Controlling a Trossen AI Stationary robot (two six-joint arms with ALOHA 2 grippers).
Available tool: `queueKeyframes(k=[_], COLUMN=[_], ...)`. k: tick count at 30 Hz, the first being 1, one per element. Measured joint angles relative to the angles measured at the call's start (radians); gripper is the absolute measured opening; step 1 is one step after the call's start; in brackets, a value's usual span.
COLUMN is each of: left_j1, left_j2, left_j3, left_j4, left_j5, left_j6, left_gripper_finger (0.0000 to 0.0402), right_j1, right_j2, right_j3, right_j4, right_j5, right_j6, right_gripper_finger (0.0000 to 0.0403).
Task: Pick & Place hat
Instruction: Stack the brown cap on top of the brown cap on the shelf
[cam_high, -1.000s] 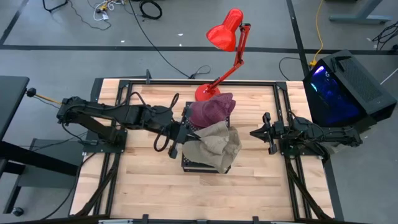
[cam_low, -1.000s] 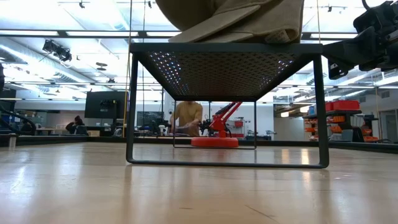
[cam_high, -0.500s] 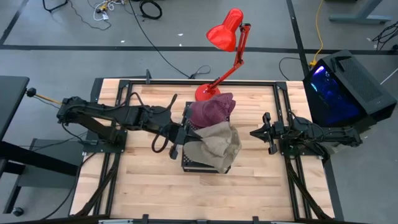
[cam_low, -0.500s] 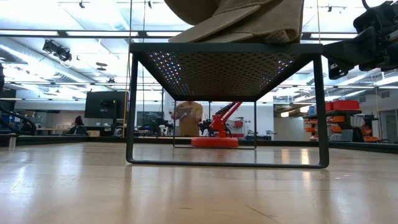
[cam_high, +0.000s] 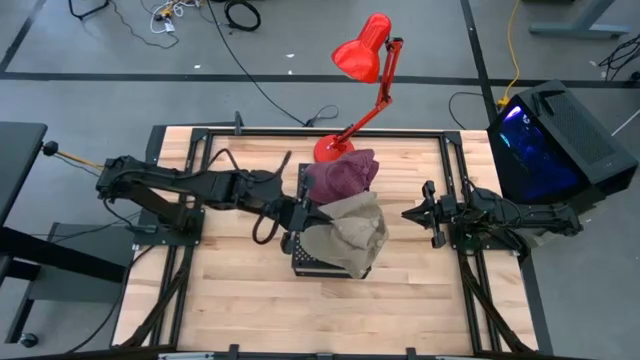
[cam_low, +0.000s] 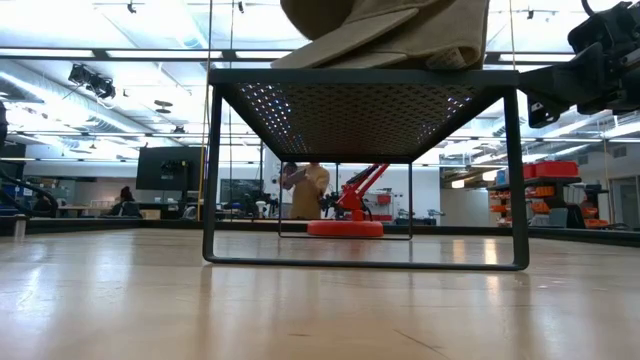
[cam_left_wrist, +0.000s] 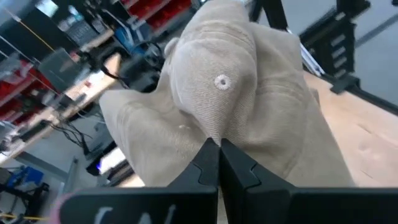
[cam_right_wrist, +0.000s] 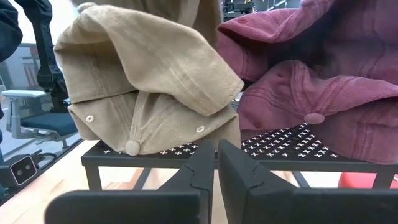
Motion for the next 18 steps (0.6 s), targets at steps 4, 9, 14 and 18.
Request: queueKeyframes(k=[4, 9, 14, 18], left_j1=[0.004, 0.005, 0.004, 0.005], left_j2=[0.015, 0.028, 0.033, 0.036], left_j3=[0.000, 0.000, -0.001, -0.001], left_j4=[-0.005, -0.021, -0.020, -0.023], left_j5=[0.001, 0.000, 0.001, 0.001], left_j6=[-0.011, -0.011, 0.003, 0.023], left_gripper_finger=[0.0002, 0.0002, 0.0002, 0.0002], right_j1=[0.000, 0.000, 0.000, 0.000], right_j2=[0.000, 0.000, 0.000, 0.000], right_j3=[0.000, 0.000, 0.000, 0.000], right_j4=[0.002, 0.001, 0.002, 0.002], right_j5=[0.000, 0.000, 0.000, 0.000], right_j6=[0.000, 0.000, 0.000, 0.000], right_gripper_finger=[0.0027, 0.0027, 0.0027, 0.0027])
